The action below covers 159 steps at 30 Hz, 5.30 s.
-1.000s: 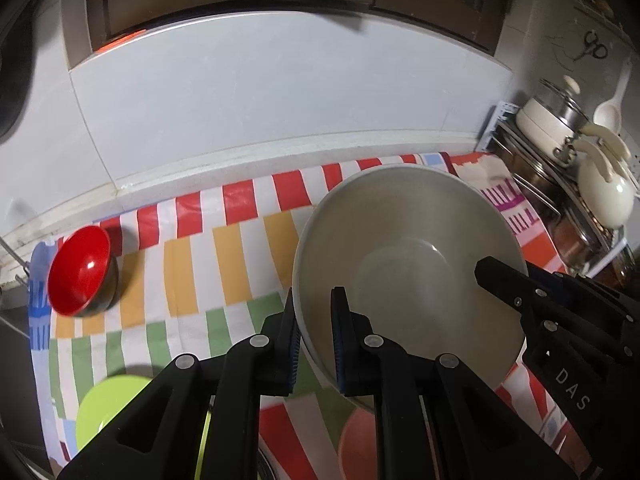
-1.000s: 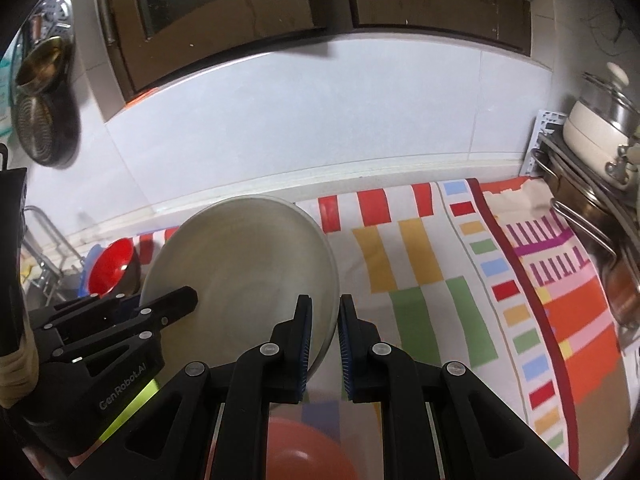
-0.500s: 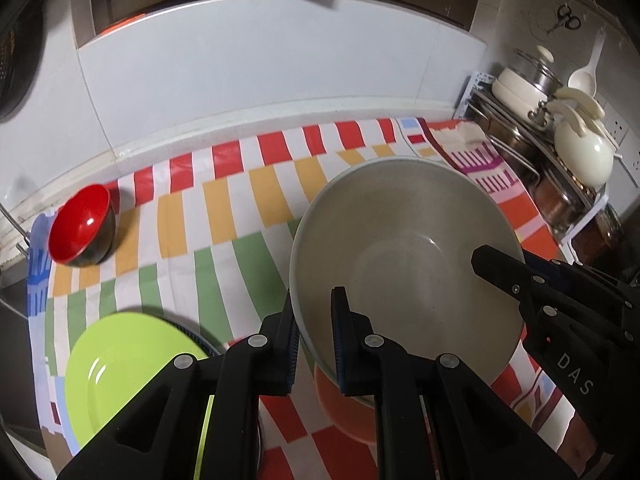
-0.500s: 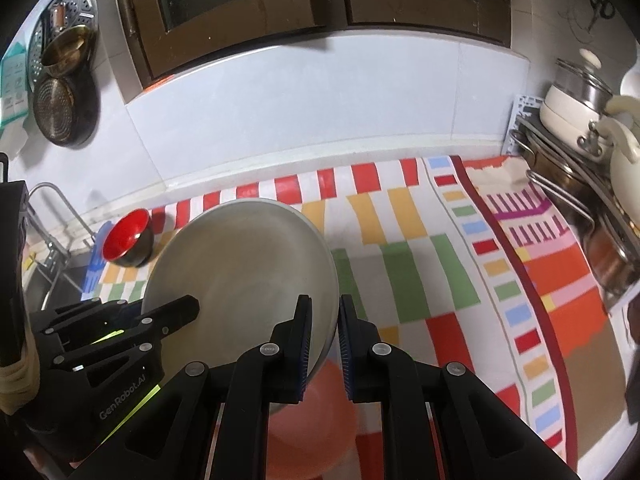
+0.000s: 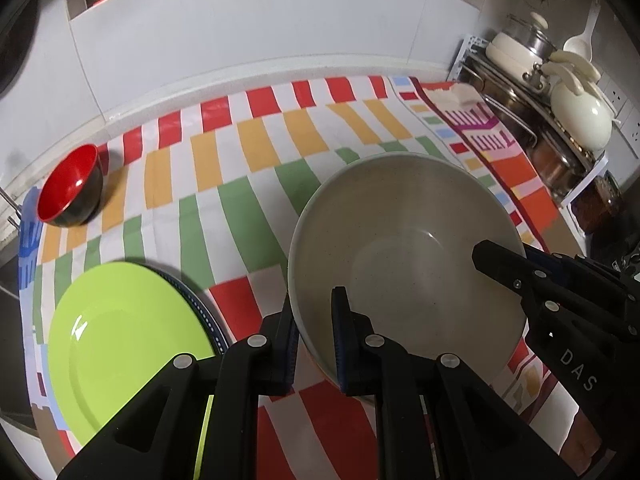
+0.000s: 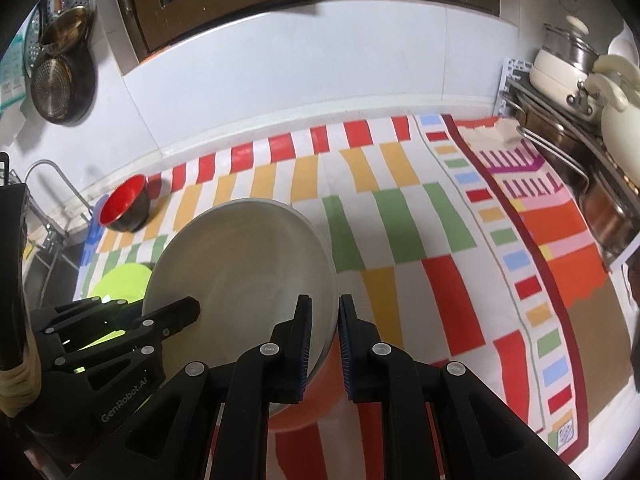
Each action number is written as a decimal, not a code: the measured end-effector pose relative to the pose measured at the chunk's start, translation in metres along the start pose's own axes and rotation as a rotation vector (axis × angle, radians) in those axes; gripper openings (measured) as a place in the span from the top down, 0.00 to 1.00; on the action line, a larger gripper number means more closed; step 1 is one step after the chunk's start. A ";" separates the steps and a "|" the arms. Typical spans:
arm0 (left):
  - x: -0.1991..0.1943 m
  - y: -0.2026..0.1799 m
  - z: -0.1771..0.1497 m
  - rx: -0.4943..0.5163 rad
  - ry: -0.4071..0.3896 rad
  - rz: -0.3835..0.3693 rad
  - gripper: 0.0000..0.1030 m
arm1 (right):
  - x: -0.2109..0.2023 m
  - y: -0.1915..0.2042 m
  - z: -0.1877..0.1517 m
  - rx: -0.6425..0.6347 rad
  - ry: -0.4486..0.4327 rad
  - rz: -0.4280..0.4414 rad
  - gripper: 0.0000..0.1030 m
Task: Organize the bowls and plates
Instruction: 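Lift the white bowl with the left tool and carry it toward the pink bowl, then lower the white bowl onto the cloth and open the left tool, then reach the left tool toward the small red bowl, then close the left tool on the rim of the red bowl, then lift the red bowl with the left tool and carry it over the white bowl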
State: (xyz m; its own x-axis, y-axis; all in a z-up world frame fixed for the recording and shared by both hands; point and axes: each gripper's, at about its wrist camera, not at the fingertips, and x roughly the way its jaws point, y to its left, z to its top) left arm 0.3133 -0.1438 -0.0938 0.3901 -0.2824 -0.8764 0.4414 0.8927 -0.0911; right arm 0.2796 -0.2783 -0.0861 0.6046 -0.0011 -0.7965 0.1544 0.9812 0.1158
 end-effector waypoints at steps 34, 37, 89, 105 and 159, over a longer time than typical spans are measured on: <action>0.013 -0.005 -0.013 0.036 0.003 0.042 0.60 | 0.025 -0.011 -0.033 0.017 0.099 0.009 0.71; 0.005 -0.001 -0.011 0.030 -0.022 0.046 0.59 | 0.021 -0.011 -0.033 0.017 0.078 -0.010 0.71; -0.090 0.279 0.009 -0.202 -0.331 0.374 0.09 | 0.038 0.236 0.064 -0.118 -0.203 0.150 0.47; -0.008 0.335 0.045 -0.202 -0.224 0.387 0.09 | 0.134 0.265 0.099 -0.087 -0.065 0.136 0.47; 0.027 0.320 0.056 -0.262 -0.122 0.157 0.85 | 0.171 0.278 0.108 -0.056 0.069 0.171 0.86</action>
State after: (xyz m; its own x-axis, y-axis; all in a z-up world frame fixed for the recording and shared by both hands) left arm 0.5105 0.1150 -0.1201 0.5380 -0.1605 -0.8276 0.1518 0.9841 -0.0922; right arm 0.5097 -0.0266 -0.1259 0.5632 0.1777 -0.8070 0.0095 0.9751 0.2214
